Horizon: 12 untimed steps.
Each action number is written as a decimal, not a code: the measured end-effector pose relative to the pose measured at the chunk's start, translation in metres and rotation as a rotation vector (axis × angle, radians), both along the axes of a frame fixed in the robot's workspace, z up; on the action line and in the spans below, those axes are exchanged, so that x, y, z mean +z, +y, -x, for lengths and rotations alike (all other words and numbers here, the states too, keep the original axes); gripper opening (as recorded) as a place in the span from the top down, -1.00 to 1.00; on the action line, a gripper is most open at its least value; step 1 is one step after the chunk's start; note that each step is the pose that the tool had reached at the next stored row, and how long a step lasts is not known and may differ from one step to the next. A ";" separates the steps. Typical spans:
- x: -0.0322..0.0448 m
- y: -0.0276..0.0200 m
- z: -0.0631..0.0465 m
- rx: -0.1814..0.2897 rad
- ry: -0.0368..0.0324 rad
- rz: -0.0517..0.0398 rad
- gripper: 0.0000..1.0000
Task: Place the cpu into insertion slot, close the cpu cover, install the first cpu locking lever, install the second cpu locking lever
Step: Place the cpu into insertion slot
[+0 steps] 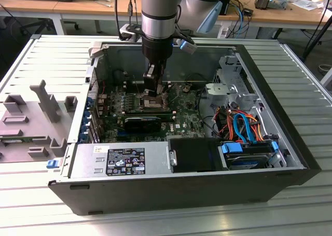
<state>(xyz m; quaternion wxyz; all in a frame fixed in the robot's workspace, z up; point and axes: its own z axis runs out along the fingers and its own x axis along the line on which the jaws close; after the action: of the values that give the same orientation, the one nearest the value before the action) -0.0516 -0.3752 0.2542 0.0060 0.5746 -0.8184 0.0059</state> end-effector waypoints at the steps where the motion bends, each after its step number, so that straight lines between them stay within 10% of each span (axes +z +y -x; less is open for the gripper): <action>1: 0.0000 0.0000 0.000 0.001 0.0000 0.0000 -0.08; 12: 0.0000 0.0000 0.000 0.017 0.0000 0.0000 -0.08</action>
<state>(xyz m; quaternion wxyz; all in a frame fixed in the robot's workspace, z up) -0.0516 -0.3752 0.2543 0.0060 0.5815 -0.8135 0.0060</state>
